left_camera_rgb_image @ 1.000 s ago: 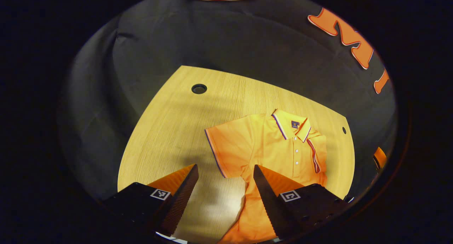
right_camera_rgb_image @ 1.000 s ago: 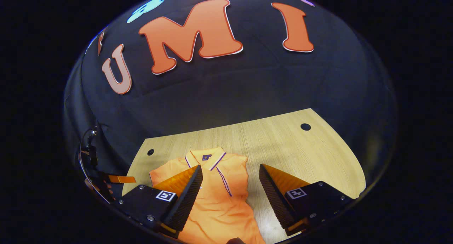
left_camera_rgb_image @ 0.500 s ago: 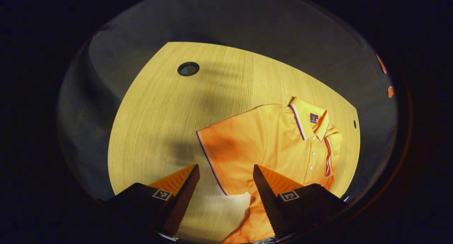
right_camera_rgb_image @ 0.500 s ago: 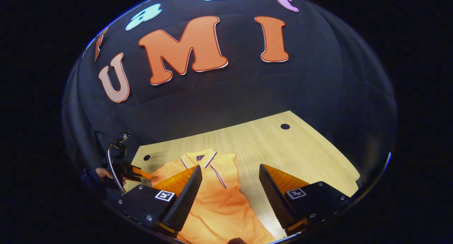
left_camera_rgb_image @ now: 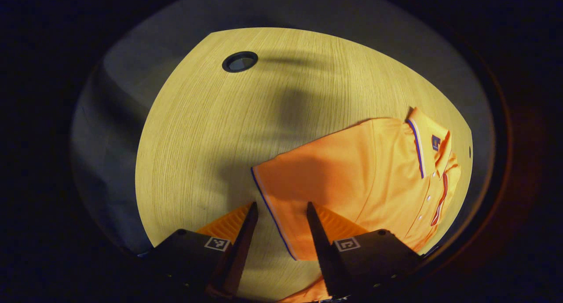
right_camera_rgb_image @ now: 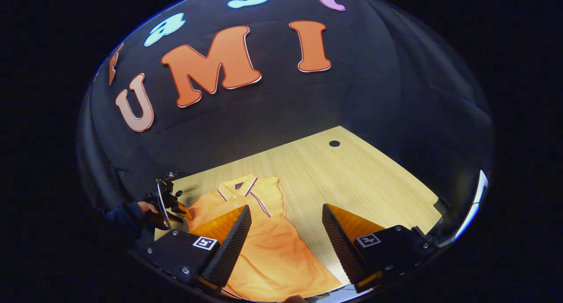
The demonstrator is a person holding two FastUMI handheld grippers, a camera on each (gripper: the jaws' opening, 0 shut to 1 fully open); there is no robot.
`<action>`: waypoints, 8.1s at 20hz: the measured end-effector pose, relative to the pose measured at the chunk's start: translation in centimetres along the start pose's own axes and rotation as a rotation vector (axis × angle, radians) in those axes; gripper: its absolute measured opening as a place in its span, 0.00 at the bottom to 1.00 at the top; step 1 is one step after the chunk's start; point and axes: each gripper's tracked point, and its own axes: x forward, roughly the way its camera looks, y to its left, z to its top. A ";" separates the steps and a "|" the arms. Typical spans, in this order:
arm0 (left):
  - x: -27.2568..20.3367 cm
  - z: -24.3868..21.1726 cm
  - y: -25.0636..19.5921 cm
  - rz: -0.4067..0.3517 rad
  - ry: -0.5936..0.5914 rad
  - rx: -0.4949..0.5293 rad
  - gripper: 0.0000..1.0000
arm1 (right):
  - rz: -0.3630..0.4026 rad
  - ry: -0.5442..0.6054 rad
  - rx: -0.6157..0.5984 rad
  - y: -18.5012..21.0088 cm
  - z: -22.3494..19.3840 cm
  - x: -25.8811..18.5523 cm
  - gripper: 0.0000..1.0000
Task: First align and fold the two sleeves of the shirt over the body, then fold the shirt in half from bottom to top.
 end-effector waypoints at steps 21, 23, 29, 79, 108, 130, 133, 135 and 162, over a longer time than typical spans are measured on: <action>-7.7 1.8 -12.4 -0.192 -0.190 0.333 0.14 | 0.028 -0.012 0.004 -2.3 0.9 -1.1 0.99; -7.9 1.8 -14.5 -0.217 -0.196 0.370 0.15 | 0.014 -0.006 0.012 -2.3 0.5 -1.5 0.98; -9.1 -0.8 -20.1 -0.427 -0.187 0.440 0.71 | -0.021 -0.028 0.051 -3.0 0.0 -3.6 0.98; -31.9 -29.9 -5.6 -0.129 -1.101 0.177 0.98 | 0.321 -0.182 -0.358 -2.3 -9.4 -5.9 0.98; -8.0 -40.5 -3.2 -0.078 -0.259 0.220 0.99 | 0.191 0.579 -0.437 -9.2 -30.0 -2.3 0.98; -6.2 -39.9 -5.7 -0.171 -0.148 0.263 0.01 | 0.323 0.754 -0.211 -5.0 -31.6 -1.5 0.04; -7.7 -38.3 -6.3 -0.198 -0.212 0.271 0.01 | 0.409 0.692 -0.127 -3.0 -30.1 -1.7 0.05; -9.1 -36.8 -7.1 -0.227 -0.259 0.277 0.01 | 0.441 0.665 -0.090 -2.3 -29.2 -1.4 0.05; -19.7 -10.5 -14.1 -0.401 -0.613 0.252 0.01 | 0.632 0.214 0.136 9.0 -5.3 8.6 0.04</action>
